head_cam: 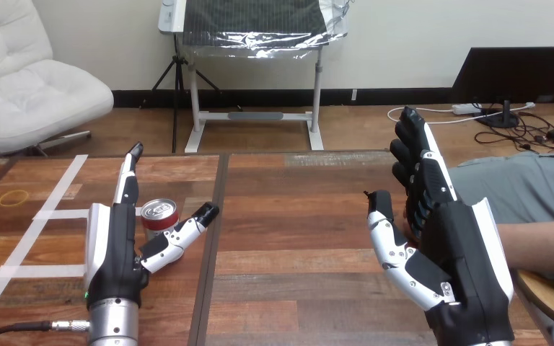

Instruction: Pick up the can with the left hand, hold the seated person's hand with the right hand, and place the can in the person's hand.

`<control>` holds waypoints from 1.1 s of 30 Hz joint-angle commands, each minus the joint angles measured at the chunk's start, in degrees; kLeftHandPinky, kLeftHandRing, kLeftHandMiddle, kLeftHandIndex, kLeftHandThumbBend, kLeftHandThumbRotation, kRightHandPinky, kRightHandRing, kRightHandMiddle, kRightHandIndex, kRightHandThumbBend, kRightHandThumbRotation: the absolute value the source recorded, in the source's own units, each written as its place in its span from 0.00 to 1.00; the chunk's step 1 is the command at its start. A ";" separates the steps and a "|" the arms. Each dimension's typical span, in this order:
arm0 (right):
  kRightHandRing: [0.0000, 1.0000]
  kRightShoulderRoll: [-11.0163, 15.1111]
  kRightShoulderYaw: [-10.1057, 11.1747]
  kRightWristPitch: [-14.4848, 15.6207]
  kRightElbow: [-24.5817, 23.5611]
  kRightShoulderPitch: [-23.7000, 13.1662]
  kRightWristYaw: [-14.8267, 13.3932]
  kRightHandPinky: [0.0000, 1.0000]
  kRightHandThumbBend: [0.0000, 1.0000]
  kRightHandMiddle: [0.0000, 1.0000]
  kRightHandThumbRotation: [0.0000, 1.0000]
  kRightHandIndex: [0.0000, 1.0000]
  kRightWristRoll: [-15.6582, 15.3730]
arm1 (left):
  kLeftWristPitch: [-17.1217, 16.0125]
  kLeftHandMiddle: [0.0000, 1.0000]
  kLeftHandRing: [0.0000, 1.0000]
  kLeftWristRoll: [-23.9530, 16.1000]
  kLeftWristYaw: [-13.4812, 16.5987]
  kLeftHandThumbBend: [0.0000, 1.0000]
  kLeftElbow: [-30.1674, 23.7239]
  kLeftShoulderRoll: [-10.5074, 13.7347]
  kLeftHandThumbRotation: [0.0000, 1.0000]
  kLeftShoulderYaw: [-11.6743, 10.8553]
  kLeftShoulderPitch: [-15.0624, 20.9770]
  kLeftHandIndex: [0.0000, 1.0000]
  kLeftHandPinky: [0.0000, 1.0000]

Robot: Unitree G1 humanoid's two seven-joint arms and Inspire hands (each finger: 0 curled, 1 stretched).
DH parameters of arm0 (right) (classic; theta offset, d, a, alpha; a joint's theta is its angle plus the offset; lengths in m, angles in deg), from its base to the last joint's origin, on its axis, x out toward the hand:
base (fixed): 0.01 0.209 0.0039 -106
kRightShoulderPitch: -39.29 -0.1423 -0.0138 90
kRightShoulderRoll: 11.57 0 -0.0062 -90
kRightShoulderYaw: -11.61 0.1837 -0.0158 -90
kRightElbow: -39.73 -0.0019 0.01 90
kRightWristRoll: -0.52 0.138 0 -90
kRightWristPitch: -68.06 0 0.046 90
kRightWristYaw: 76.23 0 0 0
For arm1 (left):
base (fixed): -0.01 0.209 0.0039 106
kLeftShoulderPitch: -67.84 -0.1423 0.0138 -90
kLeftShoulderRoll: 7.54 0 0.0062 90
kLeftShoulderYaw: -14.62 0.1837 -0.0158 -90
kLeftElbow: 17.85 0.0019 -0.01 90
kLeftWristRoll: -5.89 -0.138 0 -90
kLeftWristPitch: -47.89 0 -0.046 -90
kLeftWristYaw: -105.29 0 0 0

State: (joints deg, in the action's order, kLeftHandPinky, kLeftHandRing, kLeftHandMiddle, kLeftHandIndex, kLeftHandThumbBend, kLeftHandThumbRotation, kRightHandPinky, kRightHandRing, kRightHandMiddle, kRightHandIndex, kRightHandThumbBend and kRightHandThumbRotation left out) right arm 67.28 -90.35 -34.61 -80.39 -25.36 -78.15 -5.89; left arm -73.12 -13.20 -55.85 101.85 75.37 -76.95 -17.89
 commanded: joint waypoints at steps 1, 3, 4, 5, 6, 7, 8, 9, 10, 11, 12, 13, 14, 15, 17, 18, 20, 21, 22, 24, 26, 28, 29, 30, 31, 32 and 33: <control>1.00 -0.90 0.92 -0.59 -1.47 -2.56 0.29 1.00 0.00 1.00 0.00 1.00 0.95 | -1.21 0.98 0.97 -1.19 1.73 0.90 1.15 1.30 0.46 0.26 4.87 0.98 0.93; 1.00 -0.90 1.04 -0.87 -1.30 -2.68 0.42 1.00 0.00 1.00 0.00 1.00 1.04 | -1.30 0.98 0.98 -1.32 2.19 0.89 1.43 1.36 0.46 0.26 5.02 0.98 0.94; 1.00 -0.90 1.09 -0.95 -1.24 -2.71 0.47 1.00 0.00 1.00 0.00 1.00 1.07 | -1.34 0.98 0.98 -1.35 2.35 0.89 1.53 1.38 0.46 0.28 5.06 0.98 0.94; 1.00 -0.93 1.12 -0.78 -1.32 -2.71 0.43 1.00 0.00 1.00 0.00 1.00 0.90 | -1.45 0.98 0.98 -1.39 2.61 0.89 1.72 1.43 0.46 0.27 5.17 0.98 0.94; 1.00 -0.95 1.16 -0.63 -1.39 -2.69 0.41 1.00 0.00 1.00 0.00 1.00 0.78 | -1.54 0.98 0.98 -1.42 2.80 0.89 1.87 1.46 0.47 0.29 5.25 0.98 0.94; 1.00 -0.97 1.19 -0.53 -1.44 -2.69 0.41 1.00 0.00 1.00 0.00 1.00 0.71 | -1.62 0.99 0.98 -1.45 2.96 0.90 2.00 1.48 0.47 0.31 5.32 0.98 0.94; 1.00 -1.01 1.20 -0.39 -1.51 -2.69 0.38 1.00 0.00 1.00 0.00 1.00 0.61 | -1.89 0.99 0.98 -1.39 3.13 0.90 2.19 1.50 0.47 0.27 5.41 0.98 0.95; 1.00 -1.03 1.23 -0.33 -1.54 -2.69 0.38 1.00 0.00 1.00 0.00 1.00 0.59 | -2.09 0.99 0.98 -1.35 3.26 0.90 2.32 1.51 0.47 0.26 5.47 0.99 0.95; 1.00 -1.06 1.24 -0.29 -1.56 -2.69 0.39 1.00 0.00 1.00 0.00 1.00 0.58 | -2.24 0.99 0.99 -1.32 3.36 0.89 2.43 1.52 0.47 0.26 5.52 0.99 0.95; 1.00 -1.03 1.29 -0.39 -1.47 -2.77 0.42 1.00 0.00 1.00 0.00 1.00 0.53 | -2.52 0.99 0.99 -1.25 3.52 0.89 2.72 1.55 0.47 0.22 5.62 0.99 0.95; 1.00 -1.01 1.32 -0.49 -1.39 -2.83 0.45 1.00 0.00 1.00 0.00 1.00 0.50 | -2.70 0.99 0.99 -1.21 3.63 0.89 2.93 1.58 0.46 0.21 5.69 0.99 0.95; 1.00 -1.00 1.34 -0.55 -1.34 -2.86 0.48 1.00 0.00 1.00 0.00 1.00 0.48 | -2.85 0.99 0.99 -1.18 3.72 0.89 3.10 1.61 0.46 0.21 5.75 0.99 0.96; 1.00 -0.97 1.37 -0.53 -1.33 -2.90 0.53 1.00 0.00 1.00 0.00 1.00 0.48 | -3.04 0.99 0.99 -1.24 3.98 0.89 3.33 1.67 0.45 0.18 5.82 0.99 0.96; 1.00 -0.96 1.39 -0.50 -1.34 -2.91 0.57 1.00 0.00 1.00 0.00 1.00 0.49 | -3.18 0.99 0.99 -1.30 4.17 0.89 3.50 1.71 0.45 0.18 5.87 0.99 0.96; 1.00 -0.98 1.44 -0.41 -1.34 -2.95 0.59 1.00 0.00 1.00 0.00 1.00 0.46 | -3.65 0.99 0.99 -1.27 4.50 0.88 3.95 1.76 0.44 0.15 5.99 0.99 0.96; 1.00 -1.02 1.45 -0.37 -1.35 -2.95 0.58 1.00 0.00 1.00 0.00 1.00 0.43 | -3.93 0.99 0.99 -1.20 4.61 0.88 4.17 1.78 0.44 0.12 6.04 0.99 0.97; 1.00 -0.95 1.53 -0.59 -1.16 -3.10 0.63 1.00 0.00 1.00 0.00 1.00 0.34 | -4.61 0.99 1.00 -1.10 4.94 0.88 4.79 1.86 0.43 0.07 6.19 0.99 0.97; 1.00 -0.88 1.59 -0.79 -1.01 -3.20 0.68 1.00 0.00 1.00 0.00 1.00 0.29 | -4.92 0.99 1.00 -1.08 5.12 0.88 5.10 1.91 0.43 0.05 6.27 0.99 0.97; 1.00 -0.84 1.63 -0.93 -0.91 -3.27 0.71 1.00 0.00 1.00 0.00 1.00 0.26 | -5.16 0.99 1.00 -1.06 5.26 0.87 5.35 1.96 0.42 0.05 6.34 0.99 0.97; 1.00 -0.86 1.66 -0.59 -1.05 -3.30 0.67 1.00 0.00 1.00 0.00 1.00 0.02 | -5.37 0.99 1.00 -1.48 5.97 0.87 5.86 2.14 0.42 0.06 6.46 0.99 0.97; 1.00 -0.88 1.68 -0.46 -1.06 -3.35 0.65 1.00 0.00 1.00 0.00 1.00 -0.06 | -5.79 0.99 1.00 -1.84 6.72 0.87 6.49 2.30 0.42 0.08 6.64 0.99 0.97; 1.00 -0.88 1.73 -0.51 -0.98 -3.42 0.66 1.00 0.00 1.00 0.00 1.00 -0.03 | -6.29 0.99 0.99 -2.09 7.37 0.87 7.13 2.41 0.42 0.11 6.85 0.98 0.97; 1.00 -0.87 1.76 -0.56 -0.92 -3.49 0.65 1.00 0.00 1.00 0.00 1.00 -0.11 | -6.27 0.99 0.99 -2.41 7.96 0.87 7.32 2.43 0.42 0.11 6.92 0.98 0.96; 1.00 -0.86 1.78 -0.59 -0.88 -3.54 0.64 1.00 0.00 1.00 0.00 1.00 -0.17 | -6.24 0.99 0.99 -2.62 8.37 0.87 7.45 2.44 0.42 0.12 6.97 0.98 0.96; 1.00 -0.86 1.81 -0.61 -0.84 -3.59 0.64 1.00 0.00 1.00 0.00 1.00 -0.21 | -6.24 0.98 0.99 -2.79 8.69 0.87 7.60 2.45 0.42 0.14 7.04 0.98 0.96; 1.00 -0.84 1.82 -0.50 -0.90 -3.62 0.65 1.00 0.00 1.00 0.00 1.00 -0.31 | -6.21 0.98 0.98 -2.90 8.99 0.87 7.64 2.42 0.42 0.13 7.05 0.98 0.95; 1.00 -0.83 1.84 -0.40 -0.93 -3.65 0.67 1.00 0.00 1.00 0.00 1.00 -0.37 | -6.23 0.98 0.98 -2.95 9.17 0.87 7.72 2.41 0.42 0.16 7.08 0.98 0.95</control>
State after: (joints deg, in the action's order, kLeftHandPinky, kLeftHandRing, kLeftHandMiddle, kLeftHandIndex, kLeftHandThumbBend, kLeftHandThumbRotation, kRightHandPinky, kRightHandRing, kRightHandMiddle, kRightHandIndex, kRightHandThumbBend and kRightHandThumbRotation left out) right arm 67.18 -89.26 -34.61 -80.39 -25.55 -77.57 -6.11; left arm -77.77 -15.18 -48.44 108.92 76.53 -76.84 -15.23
